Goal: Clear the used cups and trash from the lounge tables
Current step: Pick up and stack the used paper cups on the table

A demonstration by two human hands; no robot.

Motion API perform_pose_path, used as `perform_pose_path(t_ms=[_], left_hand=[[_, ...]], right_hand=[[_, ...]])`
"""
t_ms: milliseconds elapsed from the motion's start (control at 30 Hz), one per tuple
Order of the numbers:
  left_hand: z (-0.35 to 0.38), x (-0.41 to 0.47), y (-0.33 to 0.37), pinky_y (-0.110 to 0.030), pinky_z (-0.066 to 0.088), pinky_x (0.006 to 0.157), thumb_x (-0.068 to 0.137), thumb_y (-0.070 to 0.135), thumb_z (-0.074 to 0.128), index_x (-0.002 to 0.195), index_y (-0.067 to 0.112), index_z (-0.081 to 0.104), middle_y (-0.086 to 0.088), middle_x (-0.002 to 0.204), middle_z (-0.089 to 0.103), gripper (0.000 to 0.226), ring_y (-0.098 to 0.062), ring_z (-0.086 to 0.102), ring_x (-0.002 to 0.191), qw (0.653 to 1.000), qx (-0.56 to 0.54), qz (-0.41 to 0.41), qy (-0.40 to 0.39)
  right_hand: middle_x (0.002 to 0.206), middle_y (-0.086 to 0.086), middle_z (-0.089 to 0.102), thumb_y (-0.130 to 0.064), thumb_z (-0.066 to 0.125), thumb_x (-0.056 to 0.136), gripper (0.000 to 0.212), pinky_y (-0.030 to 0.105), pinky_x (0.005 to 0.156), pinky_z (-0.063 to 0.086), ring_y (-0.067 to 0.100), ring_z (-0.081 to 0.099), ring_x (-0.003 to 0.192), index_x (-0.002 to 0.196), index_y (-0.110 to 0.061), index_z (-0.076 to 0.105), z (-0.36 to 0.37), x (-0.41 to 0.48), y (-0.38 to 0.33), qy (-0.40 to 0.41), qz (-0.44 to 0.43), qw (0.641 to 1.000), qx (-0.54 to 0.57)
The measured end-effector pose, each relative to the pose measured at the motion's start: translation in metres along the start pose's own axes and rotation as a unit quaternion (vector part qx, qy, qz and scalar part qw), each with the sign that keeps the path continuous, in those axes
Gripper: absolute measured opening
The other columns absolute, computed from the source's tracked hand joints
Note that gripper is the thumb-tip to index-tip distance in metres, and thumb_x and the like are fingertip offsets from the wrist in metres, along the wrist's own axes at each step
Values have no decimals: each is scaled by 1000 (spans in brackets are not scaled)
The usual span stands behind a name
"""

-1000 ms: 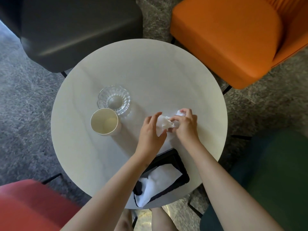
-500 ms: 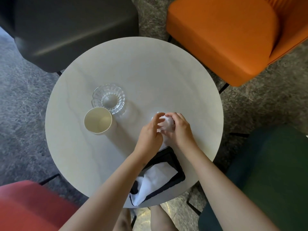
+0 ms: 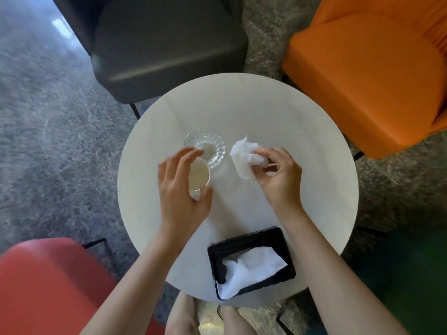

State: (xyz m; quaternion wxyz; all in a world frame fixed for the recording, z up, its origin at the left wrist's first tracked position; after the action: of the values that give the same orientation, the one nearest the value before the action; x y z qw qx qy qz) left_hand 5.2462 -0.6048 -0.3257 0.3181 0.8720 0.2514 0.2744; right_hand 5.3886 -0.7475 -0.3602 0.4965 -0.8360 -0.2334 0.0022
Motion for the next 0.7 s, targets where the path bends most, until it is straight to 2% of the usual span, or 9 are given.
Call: perform_pose_path(t_ms=[100,200,333,433,500,567,633,700], left_hand=[[4,-6,-38,-25,22,104,64,22,63,137,7,35,-12,136,41,80,-22,35,124,994,16,-100,-48],[17,-16,-63,-27,22,103,68,32,68,144,13,24,-8,143,35,90,-21,31,129,984,25,-146,-96],[27,-18,-79,-32,31,100,69,28,75,140,8,29,-10,138,40,87,-25,38,125,978,4,-178,-109],[27,-17,-84,-36,33,105,66,33,77,144,13,20,-8,141,38,99,-21,37,129,970,-82,-207,-97],[25,-15,-84,-34,35,104,66,28,80,144,13,22,-8,141,39,98,-20,40,128,969,-103,-207,-83],[25,-13,-81,-27,39,95,68,19,80,139,9,31,-10,133,46,87,-21,47,120,976,-87,-183,-80],[28,-10,-79,-28,41,90,67,13,79,133,6,41,-12,128,50,76,-24,50,115,980,-78,-163,-89],[31,-9,-81,-27,42,90,65,8,78,129,5,46,-11,128,50,71,-25,52,113,980,-75,-154,-98]], right_hand=[[76,3,59,-8,70,78,17,26,60,51,11,55,66,94,-14,70,25,5,-37,-32,-34,999,21],[82,0,62,-6,69,79,21,30,64,54,12,58,69,98,-14,70,56,-1,-61,-89,-56,994,27],[85,6,65,-2,69,76,21,34,64,53,19,59,67,95,-12,70,89,-14,-73,-154,-87,984,-34],[75,7,63,-2,67,76,14,36,60,49,24,57,64,86,-11,67,105,-21,-72,-179,-99,971,-122],[63,7,61,1,66,73,12,33,65,42,25,54,58,75,-10,67,110,-22,-71,-181,-108,965,-157],[57,8,60,5,64,70,14,31,69,30,24,51,56,69,-9,66,117,-21,-69,-186,-118,955,-197],[64,10,63,1,59,72,11,30,70,19,26,56,70,71,-7,67,130,-25,-65,-223,-136,931,-256],[77,8,66,-9,52,81,16,31,74,16,24,52,94,78,-8,68,146,-33,-55,-289,-143,898,-300]])
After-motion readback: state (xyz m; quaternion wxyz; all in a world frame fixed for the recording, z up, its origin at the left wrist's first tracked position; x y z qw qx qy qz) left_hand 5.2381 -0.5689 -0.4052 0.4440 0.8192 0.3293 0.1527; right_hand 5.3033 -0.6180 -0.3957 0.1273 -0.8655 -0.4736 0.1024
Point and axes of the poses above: each hand's wrist, its own x-axis towards the middle knuckle, its own z-axis out of the palm, y = z × x, the point moved 10 cm from there along x, towards the middle knuckle
